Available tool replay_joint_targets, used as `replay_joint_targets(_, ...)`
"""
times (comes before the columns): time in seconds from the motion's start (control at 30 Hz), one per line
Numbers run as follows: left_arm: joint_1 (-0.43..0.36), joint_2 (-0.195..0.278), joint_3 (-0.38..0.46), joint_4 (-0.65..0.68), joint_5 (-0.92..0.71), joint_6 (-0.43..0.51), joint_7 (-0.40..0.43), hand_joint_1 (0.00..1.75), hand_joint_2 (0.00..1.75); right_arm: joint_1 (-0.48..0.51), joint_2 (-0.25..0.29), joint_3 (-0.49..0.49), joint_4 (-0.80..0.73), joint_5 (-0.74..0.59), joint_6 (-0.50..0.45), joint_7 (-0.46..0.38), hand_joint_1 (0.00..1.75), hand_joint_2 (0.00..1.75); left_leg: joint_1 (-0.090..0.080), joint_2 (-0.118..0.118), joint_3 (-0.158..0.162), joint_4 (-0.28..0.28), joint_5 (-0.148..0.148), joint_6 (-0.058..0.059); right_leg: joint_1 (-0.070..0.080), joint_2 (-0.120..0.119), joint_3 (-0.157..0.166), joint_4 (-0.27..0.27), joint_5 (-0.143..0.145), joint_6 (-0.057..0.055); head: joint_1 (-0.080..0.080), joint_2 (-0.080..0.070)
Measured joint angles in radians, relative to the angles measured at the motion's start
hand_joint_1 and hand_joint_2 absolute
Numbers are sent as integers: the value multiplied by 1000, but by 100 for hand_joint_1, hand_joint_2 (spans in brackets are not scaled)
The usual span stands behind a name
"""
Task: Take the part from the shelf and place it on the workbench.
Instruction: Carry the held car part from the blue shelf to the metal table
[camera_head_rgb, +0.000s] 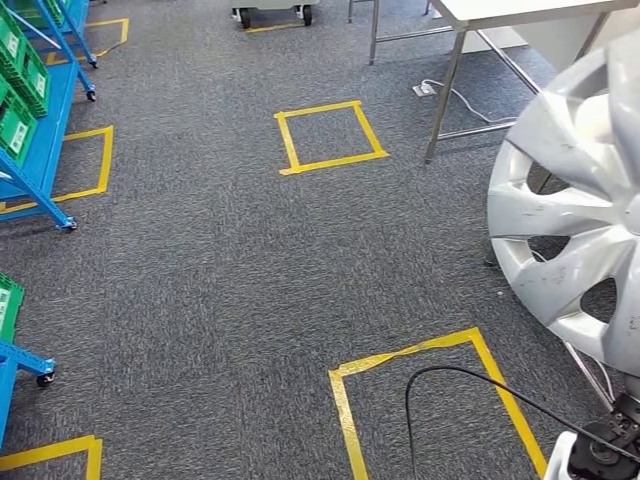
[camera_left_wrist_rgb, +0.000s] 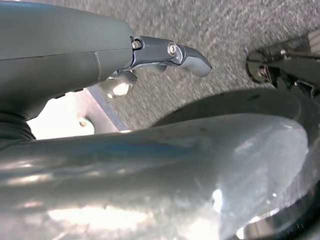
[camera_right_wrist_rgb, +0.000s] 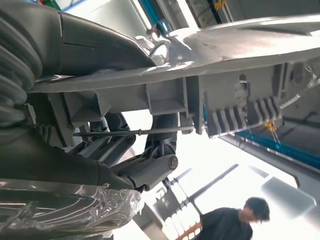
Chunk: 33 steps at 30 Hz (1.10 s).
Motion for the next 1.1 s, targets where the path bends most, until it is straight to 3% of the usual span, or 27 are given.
replay_joint_targets(0.03, 1, 0, 0, 0, 0, 0, 0, 0, 0, -1, -1, -5, 7, -3, 0, 1, 175, 175, 0, 15, 1, -6, 4, 5, 2, -31, -18, 33, -21, 2, 2, 0)
replay_joint_targets(0.1, 3, 1, 0, 0, 0, 1, 1, 0, 0, -6, -1, -9, 18, -6, 0, 1, 175, 175, -1, 47, 2, -9, 6, 11, 6, -94, -70, 152, -89, 7, 6, 0)
replay_joint_targets(0.17, 5, 1, -1, 0, 0, 1, 1, 0, 0, -7, -1, -11, 30, -7, 0, 3, 175, 175, -3, 79, 2, -8, 5, 12, 4, -112, -109, 251, -128, 14, 6, 0)
replay_joint_targets(0.2, 4, 0, -1, 0, 0, 1, 2, 0, 0, -7, -1, -13, 35, -7, 0, 4, 175, 175, -2, 94, 2, -8, 4, 11, 3, -116, -104, 253, -122, 17, 6, 0)
replay_joint_targets(0.27, 2, -2, -2, 0, 0, 2, 2, 0, 0, -7, -2, -16, 43, -7, 0, 5, 175, 175, -1, 122, 4, -4, -1, 4, 0, -139, -37, 146, -73, 24, 6, 0)
replay_joint_targets(0.33, 0, 0, -2, 1, 0, 2, 2, 0, 0, -8, -3, -17, 49, -8, 0, 6, 175, 175, -5, 141, 6, 5, -10, -8, 1, -175, 32, 34, -40, 21, 6, 0)
replay_joint_targets(0.4, -1, 3, -3, 2, 0, 4, 3, 0, 0, -8, -3, -20, 53, -8, 1, 6, 175, 175, -10, 155, 8, 12, -15, -18, 4, -178, 45, 8, -38, 3, 3, 0)
replay_joint_targets(0.47, -3, 2, -6, 2, 0, 5, 3, 0, 0, -7, -4, -25, 54, -9, 1, 6, 175, 175, -8, 168, 10, 12, -19, -24, 4, -153, 39, 7, -34, -14, 1, 0)
replay_joint_targets(0.53, -5, 1, -8, 2, 0, 5, 3, 0, 0, -8, -4, -29, 54, -9, 1, 6, 175, 175, -3, 137, -2, 45, -49, -31, 3, -131, 37, 4, -30, -27, 0, 0)
replay_joint_targets(0.6, -4, -1, -9, 2, 0, 5, 3, 0, 0, -11, -4, -32, 55, -9, 2, 6, 175, 175, -1, 83, -54, 159, -115, -34, 3, -109, 34, 2, -27, -34, -1, 0)
replay_joint_targets(0.63, -4, -2, -9, 2, 0, 5, 3, 0, 0, -12, -4, -32, 55, -9, 2, 6, 175, 175, -1, 68, -89, 230, -144, -32, 4, -96, 32, 2, -25, -37, -1, 0)
replay_joint_targets(0.67, -2, -2, -10, 2, 0, 5, 3, 0, 0, -12, -4, -32, 56, -9, 2, 6, 175, 175, -1, 61, -117, 283, -159, -29, 6, -81, 31, 2, -24, -39, -1, 0)
replay_joint_targets(0.7, -1, -2, -10, 2, 0, 5, 3, 0, 0, -12, -4, -33, 57, -9, 2, 6, 175, 175, -2, 57, -130, 304, -154, -25, 7, -65, 30, 2, -22, -40, -1, 0)
replay_joint_targets(0.73, 0, -2, -10, 2, 0, 5, 3, 0, 0, -12, -4, -33, 58, -9, 2, 6, 175, 175, -3, 54, -124, 284, -129, -20, 8, -50, 29, 2, -20, -39, -1, 0)
replay_joint_targets(0.77, 0, -2, -10, 2, 0, 5, 3, 0, 0, -12, -4, -33, 58, -9, 2, 6, 175, 175, -3, 43, -99, 230, -92, -15, 7, -34, 29, 2, -18, -38, -1, 0)
replay_joint_targets(0.83, -1, -2, -10, 2, 0, 5, 3, 0, 0, -13, -4, -34, 59, -9, 2, 6, 175, 175, -2, -8, -37, 96, -31, -7, 5, -6, 25, 3, -13, -31, -1, 0)
replay_joint_targets(0.9, -2, -2, -11, 2, 1, 6, 3, 0, 0, -14, -4, -34, 59, -7, 1, 5, 175, 175, -3, -41, -6, 26, -16, -6, 0, 19, 16, 1, -5, -19, -1, 0)
replay_joint_targets(0.97, -3, -2, -11, 2, 3, 5, 3, 0, 0, -10, -4, -34, 59, 13, 0, -4, 175, 175, -5, -23, -3, 11, -11, -3, -6, 41, 8, -8, 6, -4, 0, 0)
replay_joint_targets(1.0, -3, -3, -12, 2, 5, 5, 3, 0, 0, -6, -4, -35, 59, 36, 2, -15, 175, 175, -5, -13, -2, 4, -5, 2, -6, 30, 2, -6, 5, 1, 0, 0)
replay_joint_targets(1.03, -3, -3, -13, 2, 8, 4, 3, 0, 0, -4, -6, -34, 59, 69, 9, -32, 175, 175, -5, -2, -1, -3, 2, 6, -3, 2, -10, 12, -9, 3, 2, 0)
replay_joint_targets(1.1, -1, -2, -16, 2, 15, 1, 0, 0, 0, -1, -15, -26, 58, 152, 42, -69, 175, 175, -7, 20, -1, -11, 8, 12, 4, -73, -52, 108, -72, 5, 6, 0)
